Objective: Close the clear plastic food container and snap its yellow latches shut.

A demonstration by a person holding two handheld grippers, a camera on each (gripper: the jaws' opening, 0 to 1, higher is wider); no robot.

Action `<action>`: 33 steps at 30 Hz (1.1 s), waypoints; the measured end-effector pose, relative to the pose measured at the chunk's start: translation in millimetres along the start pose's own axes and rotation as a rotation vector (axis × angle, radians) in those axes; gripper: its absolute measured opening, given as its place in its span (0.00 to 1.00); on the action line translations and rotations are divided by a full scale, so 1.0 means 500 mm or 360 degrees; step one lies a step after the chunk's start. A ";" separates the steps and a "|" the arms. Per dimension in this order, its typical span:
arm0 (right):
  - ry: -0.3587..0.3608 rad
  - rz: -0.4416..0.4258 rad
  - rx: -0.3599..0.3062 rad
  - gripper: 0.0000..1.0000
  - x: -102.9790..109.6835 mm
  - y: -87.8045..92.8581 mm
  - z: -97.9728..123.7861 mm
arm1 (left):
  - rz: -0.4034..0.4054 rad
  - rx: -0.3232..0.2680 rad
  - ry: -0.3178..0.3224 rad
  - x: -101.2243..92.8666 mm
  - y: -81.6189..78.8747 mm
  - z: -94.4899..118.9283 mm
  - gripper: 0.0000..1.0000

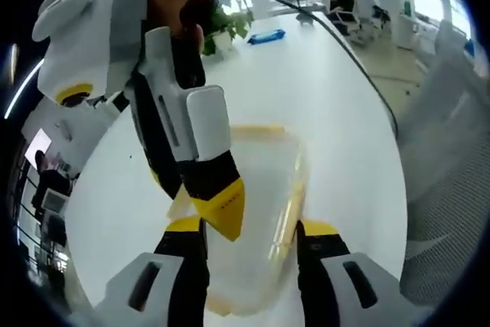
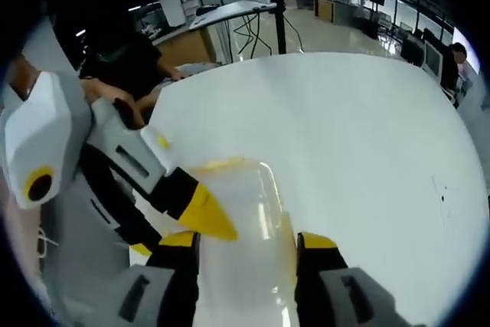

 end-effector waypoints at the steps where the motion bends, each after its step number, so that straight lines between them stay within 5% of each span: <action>1: 0.0015 0.0007 -0.0014 0.48 0.002 0.001 0.000 | 0.0015 0.0004 0.0015 0.003 -0.002 0.000 0.43; 16: 0.0133 0.0036 -0.0118 0.52 0.026 0.015 0.013 | 0.0091 -0.0057 -0.0005 0.007 -0.001 0.025 0.44; 23: 0.0209 0.0047 -0.0198 0.69 0.045 0.034 0.047 | 0.0221 -0.0026 -0.0012 0.023 0.011 0.045 0.49; 33: 0.0248 0.0002 -0.0215 0.68 0.072 0.075 0.060 | 0.0285 0.0037 -0.0045 0.039 0.031 0.053 0.49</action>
Point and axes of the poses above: the point that each gripper's makers call its tool centre point, and the gripper's own axes: z roughly backward along the fingers, x roughly to its left, y roughly out of its underside, the point moved 7 cm from there along z, roughly backward along the fingers, and after that the axes turned 15 degrees about -y, right-handed, at the moved point
